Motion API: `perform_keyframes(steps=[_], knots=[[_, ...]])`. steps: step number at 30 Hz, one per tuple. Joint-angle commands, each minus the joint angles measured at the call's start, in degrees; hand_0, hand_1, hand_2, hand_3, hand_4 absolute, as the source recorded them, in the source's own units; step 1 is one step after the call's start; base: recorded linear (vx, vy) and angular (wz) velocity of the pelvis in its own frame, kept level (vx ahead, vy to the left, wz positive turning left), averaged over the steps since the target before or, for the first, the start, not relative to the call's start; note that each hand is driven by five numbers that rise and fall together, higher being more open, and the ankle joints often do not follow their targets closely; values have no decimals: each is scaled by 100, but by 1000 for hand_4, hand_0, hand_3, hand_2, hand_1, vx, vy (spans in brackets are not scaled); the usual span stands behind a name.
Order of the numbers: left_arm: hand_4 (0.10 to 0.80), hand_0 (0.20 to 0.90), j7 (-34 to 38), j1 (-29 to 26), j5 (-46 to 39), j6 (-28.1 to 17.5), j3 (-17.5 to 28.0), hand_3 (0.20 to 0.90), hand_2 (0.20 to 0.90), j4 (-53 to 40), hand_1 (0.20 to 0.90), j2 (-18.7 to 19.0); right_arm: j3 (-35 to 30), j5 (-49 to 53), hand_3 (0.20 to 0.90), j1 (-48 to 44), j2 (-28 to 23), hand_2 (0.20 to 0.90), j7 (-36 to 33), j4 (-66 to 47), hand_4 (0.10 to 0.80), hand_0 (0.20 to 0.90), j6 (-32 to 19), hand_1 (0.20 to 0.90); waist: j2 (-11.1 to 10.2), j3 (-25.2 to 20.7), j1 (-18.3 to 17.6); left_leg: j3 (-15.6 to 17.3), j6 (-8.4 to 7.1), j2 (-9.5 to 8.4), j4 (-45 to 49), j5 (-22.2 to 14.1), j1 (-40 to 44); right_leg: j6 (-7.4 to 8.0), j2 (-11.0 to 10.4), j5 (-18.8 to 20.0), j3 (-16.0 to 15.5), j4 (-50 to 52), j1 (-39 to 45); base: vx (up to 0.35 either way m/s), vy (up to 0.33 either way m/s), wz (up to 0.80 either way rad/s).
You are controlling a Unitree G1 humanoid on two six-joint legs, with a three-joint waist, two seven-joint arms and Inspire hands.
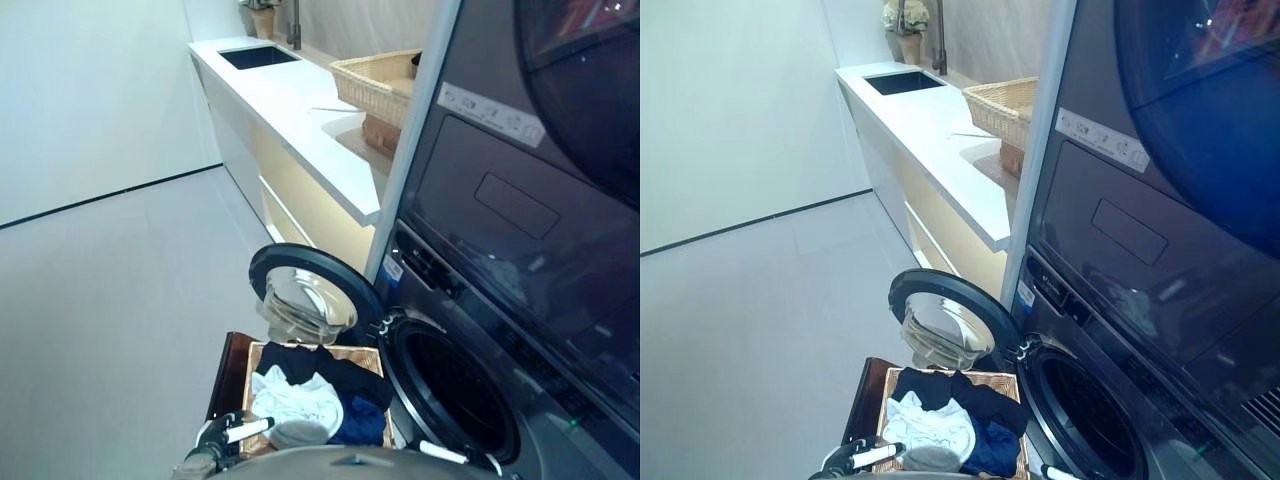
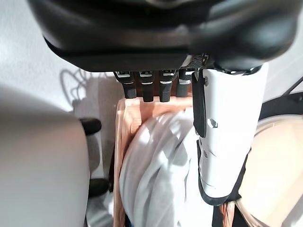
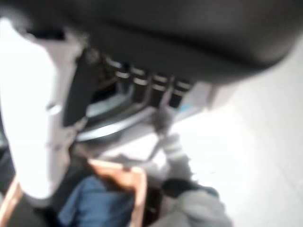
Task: Pick up the clothes and place them into the washing machine
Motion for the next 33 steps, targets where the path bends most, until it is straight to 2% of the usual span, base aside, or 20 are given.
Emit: perform_keyframes(steps=[1, 5, 8, 9, 10, 14, 15, 17, 18, 19, 20, 23, 27, 29, 31, 33], knots=[[800, 900, 33, -233, 133, -220, 194, 900, 900, -5, 900, 128, 64, 7, 900, -317, -65, 900, -56, 231, 800, 900, -171, 900, -322, -230, 117, 121, -193, -181, 257, -252, -214, 401, -260, 672, -32, -657, 189, 0, 103, -12], [800, 900, 117, -232, 216, -265, 159, 900, 900, -102, 900, 167, 200, -29, 900, -476, -47, 900, -82, 50, 800, 900, -214, 900, -292, -205, 239, 184, -133, -247, 241, -270, -221, 463, -349, 744, -77, -712, 178, -5, 93, -17], [800, 900, 214, -259, 239, -333, 109, 900, 900, -321, 900, 223, 563, -253, 900, -686, -2, 900, -98, -293, 800, 900, -268, 900, -295, -122, 340, 245, -124, -287, 272, -256, -331, 512, -421, 798, -214, -652, 61, -78, 49, -1], [800, 900, 366, -451, 502, -389, -139, 900, 900, -504, 900, 330, 751, -254, 900, -922, 41, 900, -197, -496, 800, 900, -305, 900, -327, 30, 335, 188, -163, -270, 275, -170, -470, 490, -425, 836, -246, -594, -77, -128, 6, 24], [800, 900, 367, -452, 503, -389, -139, 900, 900, -504, 900, 330, 751, -254, 900, -923, 42, 900, -197, -496, 800, 900, -305, 900, -328, 30, 333, 185, -163, -271, 276, -170, -472, 489, -425, 835, -249, -592, -79, -125, -9, 26], [800, 900, 597, -540, 1464, -507, -899, 900, 900, -1058, 900, 463, 895, -156, 900, -1200, 80, 900, -308, -583, 800, 900, -357, 900, -311, 93, 340, 211, -192, -244, 139, -99, -513, 477, -430, 900, -341, -793, -116, -13, -11, -3], [800, 900, 682, -573, 2134, -558, -1361, 900, 900, -1501, 900, 586, 924, -145, 900, -1220, 59, 900, -334, -525, 800, 900, -360, 900, -282, 115, 334, 240, -197, -242, 95, -89, -510, 474, -425, 929, -329, -873, -114, 13, -13, -24], [800, 900, 791, -621, 2466, -581, -1540, 900, 900, -1521, 900, 659, 943, -149, 900, -1218, 62, 900, -337, -514, 800, 900, -373, 900, -271, 122, 321, 258, -200, -237, 76, -89, -498, 475, -415, 937, -304, -905, -113, 28, -9, -18], [800, 900, 928, -695, 3205, -595, -1986, 900, 900, -1956, 900, 856, 909, -146, 900, -1168, 13, 900, -358, -433, 800, 900, -377, 900, -244, 117, 282, 270, -202, -230, 45, -104, -479, 475, -404, 943, -282, -963, -98, 51, -13, -13], [800, 900, 1021, -742, 3541, -618, -2136, 900, 900, -2154, 900, 981, 888, -155, 900, -1134, -25, 900, -374, -401, 800, 900, -389, 900, -231, 119, 261, 273, -206, -222, 22, -108, -467, 480, -400, 942, -270, -989, -90, 52, -13, -13], [800, 900, 1021, -739, 3543, -615, -2137, 900, 900, -2159, 900, 983, 886, -156, 900, -1132, -23, 900, -374, -401, 800, 900, -389, 900, -232, 121, 264, 274, -206, -222, 19, -108, -462, 480, -399, 942, -269, -990, -86, 40, -11, -7], [800, 900, 1286, -1058, 4343, -632, -2601, 900, 900, -2369, 900, 1250, 736, -139, 900, -1027, -140, 900, -415, -214, 800, 900, -381, 900, -181, 129, 124, 301, -215, -217, -20, -112, -472, 480, -391, 949, -216, -1007, -133, 42, -6, -14], [800, 900, 1422, -1359, 4828, -597, -2881, 900, 900, -2288, 900, 1326, 628, -160, 900, -908, -244, 900, -411, -167, 800, 900, -385, 900, -137, 148, 17, 342, -213, -221, -33, -132, -502, 471, -378, 961, -150, -1016, -214, 16, 11, -12], [800, 900, 1561, -1623, 5275, -724, -3255, 900, 900, -2470, 900, 1506, 511, -105, 900, -831, -325, 900, -409, -184, 800, 900, -421, 900, -111, 212, -103, 401, -197, -224, 8, -158, -609, 470, -367, 1005, -71, -1030, -331, -26, 29, -29], [800, 900, 1613, -1665, 5382, -755, -3319, 900, 900, -2508, 900, 1574, 497, -103, 900, -810, -338, 900, -407, -200, 800, 900, -442, 900, -109, 215, -111, 439, -191, -223, 30, -171, -650, 474, -364, 1023, -31, -1031, -380, -25, 24, -26], [800, 900, 1789, -1764, 5894, -861, -3604, 900, 900, -2735, 900, 1829, 461, -113, 900, -709, -364, 900, -424, -272, 800, 900, -506, 900, -92, 222, -165, 557, -171, -229, 79, -211, -717, 484, -358, 1070, 99, -1027, -477, -1, 34, -32]])
